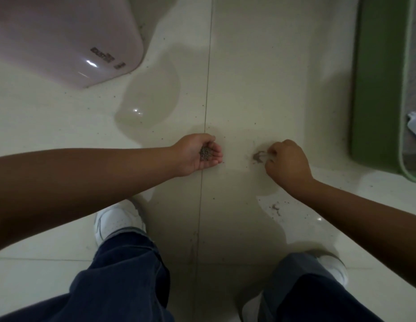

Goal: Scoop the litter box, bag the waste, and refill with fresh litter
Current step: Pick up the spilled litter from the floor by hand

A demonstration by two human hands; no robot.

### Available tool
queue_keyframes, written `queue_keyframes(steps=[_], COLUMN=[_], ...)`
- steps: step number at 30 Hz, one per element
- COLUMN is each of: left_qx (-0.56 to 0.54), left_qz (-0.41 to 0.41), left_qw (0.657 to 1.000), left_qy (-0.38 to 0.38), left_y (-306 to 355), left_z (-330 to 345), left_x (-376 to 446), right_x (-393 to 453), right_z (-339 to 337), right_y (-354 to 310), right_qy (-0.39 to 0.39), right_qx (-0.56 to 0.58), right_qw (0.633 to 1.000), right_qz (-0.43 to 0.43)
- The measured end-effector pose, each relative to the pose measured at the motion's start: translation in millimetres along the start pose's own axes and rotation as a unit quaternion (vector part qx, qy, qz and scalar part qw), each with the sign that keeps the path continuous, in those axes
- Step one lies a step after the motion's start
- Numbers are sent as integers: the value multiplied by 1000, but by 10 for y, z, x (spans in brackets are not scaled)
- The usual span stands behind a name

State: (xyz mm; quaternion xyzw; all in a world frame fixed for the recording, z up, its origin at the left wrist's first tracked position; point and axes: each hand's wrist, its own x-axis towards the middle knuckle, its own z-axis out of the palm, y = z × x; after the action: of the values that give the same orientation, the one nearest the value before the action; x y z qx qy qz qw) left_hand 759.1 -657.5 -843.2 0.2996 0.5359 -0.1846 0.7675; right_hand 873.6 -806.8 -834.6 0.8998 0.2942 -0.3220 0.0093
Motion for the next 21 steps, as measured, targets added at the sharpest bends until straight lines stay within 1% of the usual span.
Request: queue_keyframes(steps=[4,7,9,12,17,21], left_qx=[6,8,8,9,14,13], left_qz=[-1,-3,-4,-5,-9,-8], left_qw=[1000,1000,1000,1000,1000,1000], left_qy=[1,1,0,1,2,4], left_y=[-8,-15,-19,-32,-45,-46], left_z=[11,12,9,3,-15,-24], left_x=[-2,-3,-3,-4,-4,5], right_x=[5,-8,-24,-10,75,121], right_z=[54,80,70,83,148,114], right_y=[-42,-73,-59,-4,65,113], right_qy=[-15,-18,0,18,35,-15], right_qx=[-42,-36,-32,-11,-35,-112], right_qw=[999,999,999,996,968,948], right_qz=[-6,-16,-32,-87,-246,-298])
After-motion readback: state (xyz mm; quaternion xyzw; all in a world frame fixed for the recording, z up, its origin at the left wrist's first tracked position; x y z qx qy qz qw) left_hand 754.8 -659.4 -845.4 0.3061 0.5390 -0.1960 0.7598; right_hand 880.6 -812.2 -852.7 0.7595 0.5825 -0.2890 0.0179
